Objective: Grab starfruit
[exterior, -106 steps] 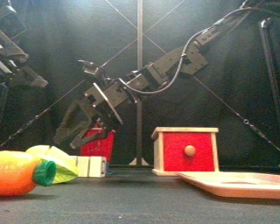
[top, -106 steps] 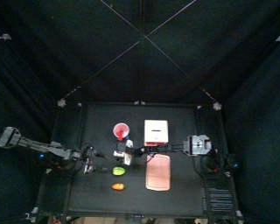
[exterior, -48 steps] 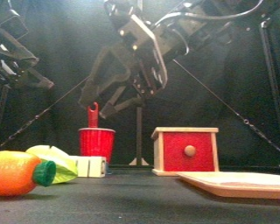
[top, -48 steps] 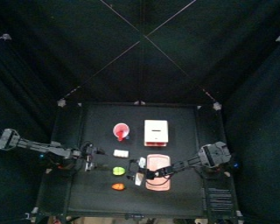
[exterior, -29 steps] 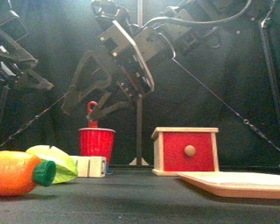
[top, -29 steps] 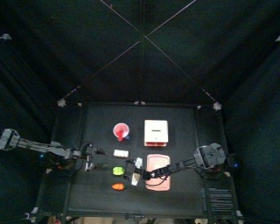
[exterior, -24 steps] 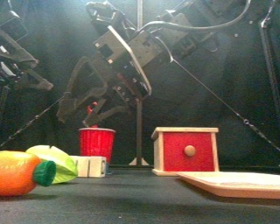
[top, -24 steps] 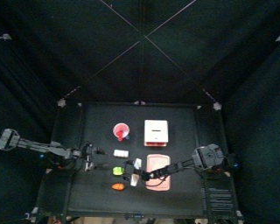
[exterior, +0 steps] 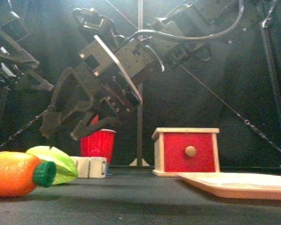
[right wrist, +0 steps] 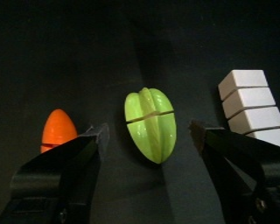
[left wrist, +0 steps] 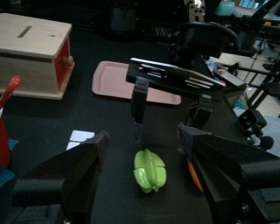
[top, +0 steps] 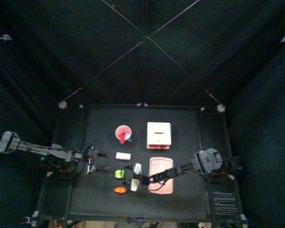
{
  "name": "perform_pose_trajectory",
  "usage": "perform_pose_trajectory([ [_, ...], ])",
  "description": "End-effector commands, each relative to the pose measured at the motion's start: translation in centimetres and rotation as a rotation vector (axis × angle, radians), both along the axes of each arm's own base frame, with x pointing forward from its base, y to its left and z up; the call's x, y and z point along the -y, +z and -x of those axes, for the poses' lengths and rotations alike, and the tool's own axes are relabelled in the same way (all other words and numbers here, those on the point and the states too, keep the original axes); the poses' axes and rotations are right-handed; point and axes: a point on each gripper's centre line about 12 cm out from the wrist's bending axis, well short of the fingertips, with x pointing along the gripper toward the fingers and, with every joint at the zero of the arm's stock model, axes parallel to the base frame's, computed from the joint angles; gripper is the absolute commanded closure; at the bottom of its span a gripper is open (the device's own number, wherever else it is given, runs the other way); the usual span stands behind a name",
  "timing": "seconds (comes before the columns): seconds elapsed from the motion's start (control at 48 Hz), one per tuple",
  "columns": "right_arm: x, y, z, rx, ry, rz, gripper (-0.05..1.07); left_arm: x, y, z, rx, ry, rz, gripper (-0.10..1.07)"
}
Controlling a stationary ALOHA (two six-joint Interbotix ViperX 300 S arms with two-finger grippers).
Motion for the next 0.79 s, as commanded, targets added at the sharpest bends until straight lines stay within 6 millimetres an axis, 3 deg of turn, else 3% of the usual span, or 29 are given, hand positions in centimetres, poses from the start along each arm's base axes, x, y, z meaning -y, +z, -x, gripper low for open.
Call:
perform_pose_trajectory([
  [0.0,0.1,1.5,-0.7,0.037,-0.001,-0.006,0.01,-0.1,0.5,-0.3,0.02,0.006,0.0,0.0],
  [0.771,1.8,-1.9,-2.3,-0.009,-0.044,-0.033,0.01,-0.3,0.4,-0.2,0.017,0.016,-0.001,0.0],
])
